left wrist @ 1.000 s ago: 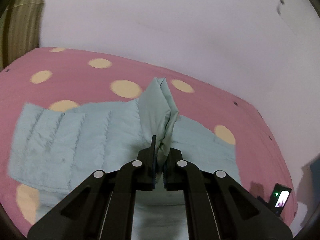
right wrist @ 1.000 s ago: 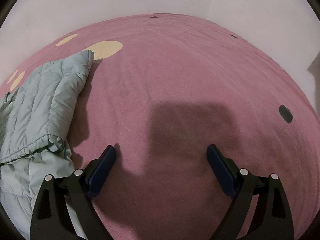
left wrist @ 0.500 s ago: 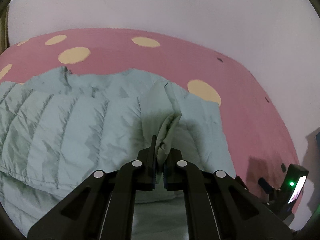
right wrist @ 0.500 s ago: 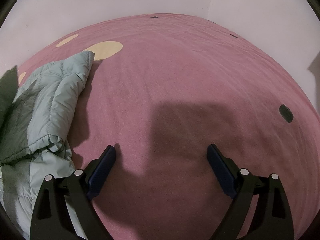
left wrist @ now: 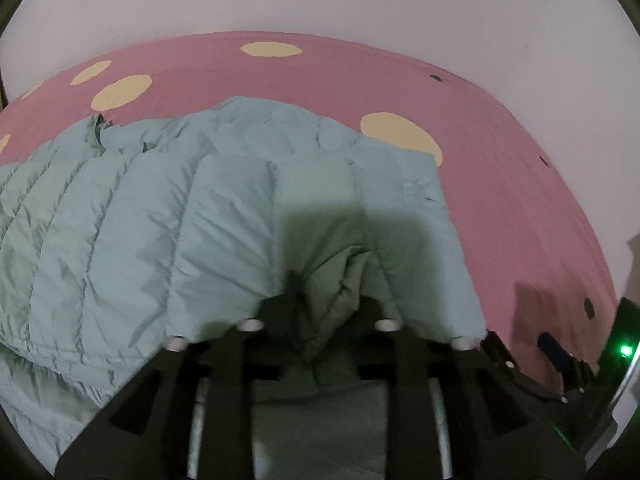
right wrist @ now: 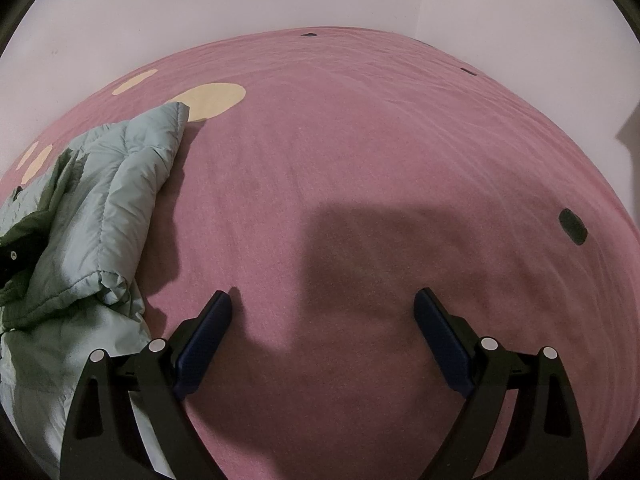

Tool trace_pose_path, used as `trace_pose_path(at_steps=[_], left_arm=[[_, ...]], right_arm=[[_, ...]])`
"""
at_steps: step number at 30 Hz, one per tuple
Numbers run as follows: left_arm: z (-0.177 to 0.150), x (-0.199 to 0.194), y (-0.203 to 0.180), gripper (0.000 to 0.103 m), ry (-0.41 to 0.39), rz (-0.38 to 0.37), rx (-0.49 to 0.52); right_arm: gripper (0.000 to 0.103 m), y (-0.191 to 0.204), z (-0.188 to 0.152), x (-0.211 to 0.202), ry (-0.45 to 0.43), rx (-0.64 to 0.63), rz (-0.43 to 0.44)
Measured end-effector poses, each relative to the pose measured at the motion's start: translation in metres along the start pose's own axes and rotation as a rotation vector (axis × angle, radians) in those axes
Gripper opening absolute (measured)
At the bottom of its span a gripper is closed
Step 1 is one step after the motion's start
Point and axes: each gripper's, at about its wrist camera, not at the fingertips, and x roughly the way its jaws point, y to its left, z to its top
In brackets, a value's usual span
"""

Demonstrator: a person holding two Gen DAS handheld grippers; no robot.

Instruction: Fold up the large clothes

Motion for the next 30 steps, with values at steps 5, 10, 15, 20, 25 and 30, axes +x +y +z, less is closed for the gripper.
trace_pose_path(at_steps=[5,10,15,20,25,30], left_arm=[[-0.002,-0.045,0.002,0.062,-0.054,0.0,0.039],[-0.014,-0.102,0.04,0.07,-0.145,0.048,0.045],[-0.034,-0.143,0.123,0.07,-0.2,0.206,-0.038],[-0.052,-0.168,0.227,0.07,-0.23,0.351,-0.222],[-0.059,-0.163,0.286,0.07,-0.217,0.424,-0.308],[-0.059,-0.156,0.303,0.07,-0.198,0.404,-0.311]], right_arm=[[0.092,0.0,0.0,0.0,-0.001,0.001,0.002],[0.092,0.0,0.001,0.0,0.001,0.003,0.006],[0.091,0.001,0.007,-0.012,-0.007,-0.003,0.006],[0.086,0.027,0.024,-0.066,-0.104,-0.002,0.137],[0.071,0.1,0.037,-0.068,-0.054,-0.107,0.289],[0.061,0.159,0.042,-0.032,0.053,-0.144,0.336]])
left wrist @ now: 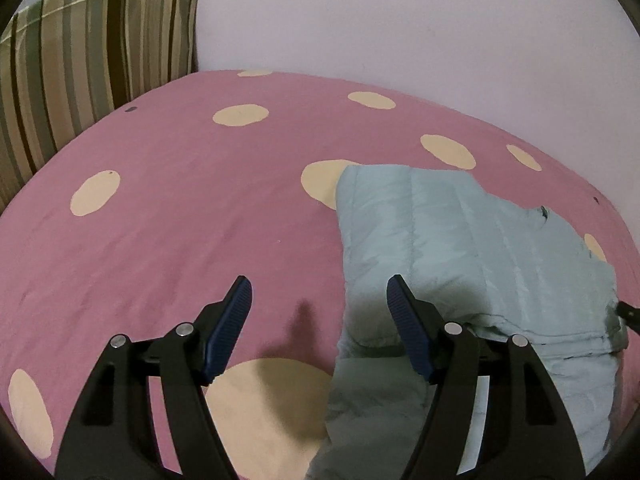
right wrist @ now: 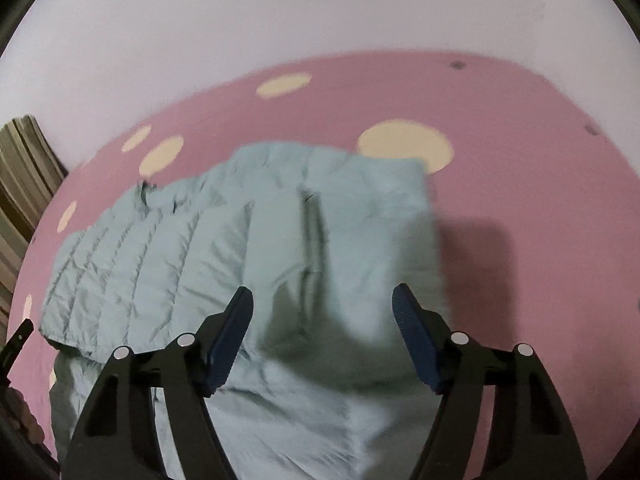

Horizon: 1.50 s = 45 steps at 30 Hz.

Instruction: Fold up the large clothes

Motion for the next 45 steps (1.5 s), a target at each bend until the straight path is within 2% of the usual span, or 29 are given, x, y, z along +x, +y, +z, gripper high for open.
trace_pose_path(at_steps=[1,3,5,8,10,16,19,24,26,27,30,33,37,39,40,44,45], left_arm=[[0.001,0.002,0.0,0.07,0.001,-0.004,0.0],[0.002,0.004,-0.001,0.07,0.0,-0.018,-0.002],[0.004,0.006,-0.005,0.07,-0.006,-0.037,0.009],[0.006,0.016,-0.019,0.07,-0.01,-0.032,0.056],[0.005,0.026,-0.028,0.07,0.004,-0.011,0.09],[-0.005,0.064,-0.037,0.07,0.124,0.04,0.118],[-0.012,0.079,-0.032,0.071,0.163,0.028,0.093],[-0.009,0.062,-0.03,0.071,0.135,0.043,0.088],[-0.005,0.047,-0.029,0.071,0.092,0.044,0.072],[-0.002,0.036,-0.03,0.071,0.059,0.027,0.064],[0.005,0.02,-0.046,0.071,0.022,-0.036,0.064],[0.005,0.025,-0.072,0.071,0.047,-0.09,0.101],[-0.006,0.049,-0.1,0.071,0.102,-0.062,0.173],[-0.015,0.071,-0.104,0.071,0.161,-0.042,0.184],[-0.015,0.076,-0.102,0.071,0.171,-0.047,0.173],[-0.004,0.061,-0.104,0.067,0.157,-0.039,0.169],[0.002,0.054,-0.105,0.067,0.141,-0.059,0.149]], right_arm=[[0.032,0.005,0.0,0.008,0.017,0.004,0.005],[0.016,0.011,0.003,0.018,0.048,-0.011,0.023],[0.011,0.015,0.002,0.016,0.032,-0.022,0.016],[0.01,0.01,0.001,0.01,-0.015,-0.046,-0.055],[0.01,0.001,0.0,0.012,-0.015,-0.053,-0.102],[0.01,-0.023,-0.014,0.042,0.06,-0.032,-0.104],[0.009,-0.024,-0.016,0.05,0.051,-0.045,-0.102],[0.012,-0.029,-0.01,0.043,0.053,-0.035,-0.067],[0.019,-0.03,-0.006,0.031,0.041,-0.025,-0.067],[0.026,-0.032,-0.005,0.02,0.015,-0.018,-0.068],[0.031,-0.017,0.001,-0.002,-0.074,-0.028,-0.062],[0.031,0.008,0.005,0.0,-0.085,-0.075,0.001],[0.031,0.036,-0.001,0.033,-0.018,-0.164,-0.019],[0.031,0.033,-0.006,0.059,0.053,-0.155,-0.014],[0.031,0.03,-0.007,0.064,0.056,-0.14,0.0],[0.031,0.034,-0.001,0.052,0.036,-0.142,0.0],[0.031,0.035,0.003,0.045,0.016,-0.141,0.004]])
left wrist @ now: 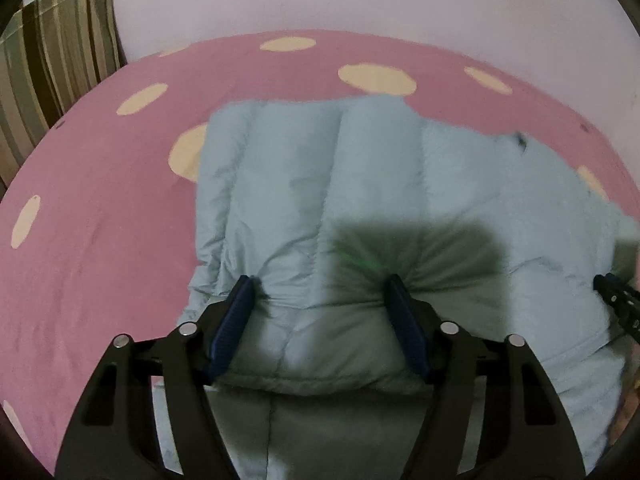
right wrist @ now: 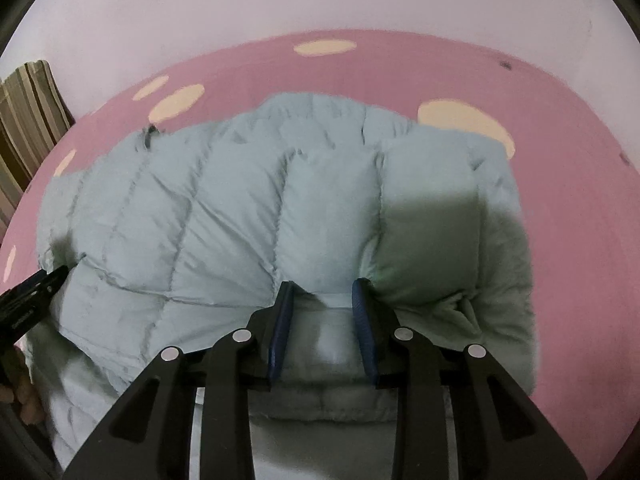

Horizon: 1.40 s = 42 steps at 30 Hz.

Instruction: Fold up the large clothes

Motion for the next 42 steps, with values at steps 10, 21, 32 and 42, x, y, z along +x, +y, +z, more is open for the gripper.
trace_pose_path(at_steps=[10,21,32,42], left_arm=[[0.034,0.038,-0.038,0.068,0.009,0.032,0.062],[0.012,0.002,-0.038,0.068,-0.028,0.016,0.059],[-0.007,-0.006,-0.03,0.069,-0.009,-0.028,0.08],[-0.123,-0.101,0.081,0.074,0.023,-0.073,-0.065]], right_arm=[[0.032,0.012,0.041,0.029,-0.025,-0.006,-0.002],[0.039,0.014,0.017,-0.001,-0.058,-0.028,0.004],[0.048,-0.003,-0.012,-0.013,-0.024,0.025,0.025],[0.056,-0.069,-0.124,-0.107,-0.001,0.055,-0.004]])
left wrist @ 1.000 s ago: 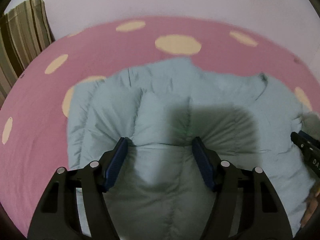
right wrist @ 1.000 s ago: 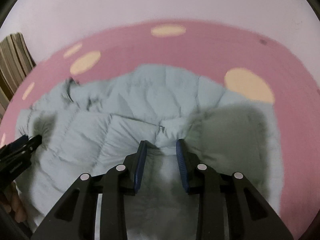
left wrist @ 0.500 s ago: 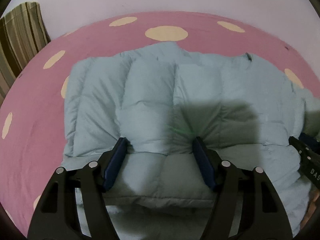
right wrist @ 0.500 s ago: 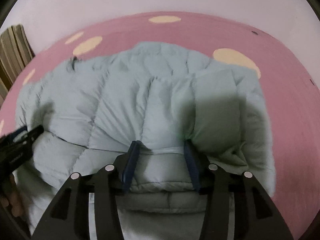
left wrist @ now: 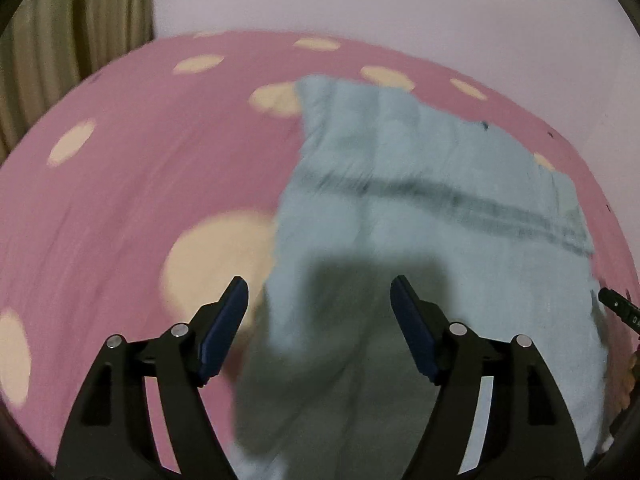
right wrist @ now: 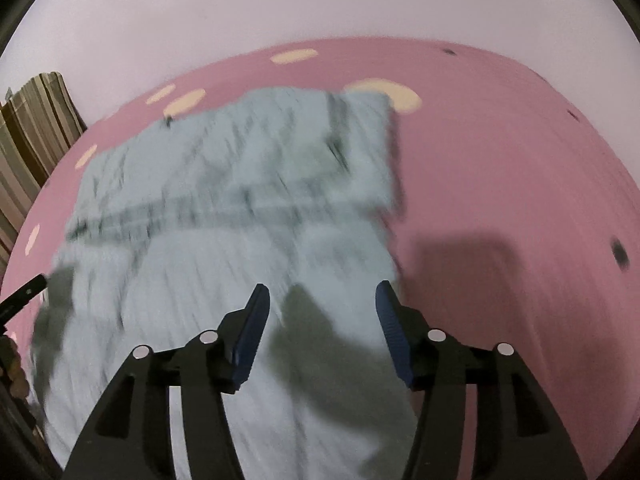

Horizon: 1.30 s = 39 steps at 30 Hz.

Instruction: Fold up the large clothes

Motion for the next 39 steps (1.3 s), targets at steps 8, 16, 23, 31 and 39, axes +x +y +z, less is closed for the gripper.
trace_pose_path(at_steps=[8,16,23,31,39], left_arm=[[-0.075,-0.036,0.047,0.074,0.104,-0.111,-0.11],[-0.109,-0.057,0.042,0.073,0.099,-0.155,-0.058],[-0.122,-0.067,0.044,0.045,0.112,-0.212,-0.078],[-0.128,-0.074,0.044,0.013,0.102,-0.271,-0.119],[-0.087,-0.111,0.035,0.006,-0.064,-0.283,-0.108]], right_arm=[[0.056,-0.033,-0.079,-0.027,0.065,0.077,0.028],[0.058,-0.032,-0.12,-0.052,0.046,0.079,0.075],[0.046,-0.028,-0.139,-0.068,0.036,0.055,0.122],[0.011,-0.034,-0.146,-0.073,0.036,0.116,0.253],[0.007,-0.031,-0.126,-0.095,-0.044,0.152,0.316]])
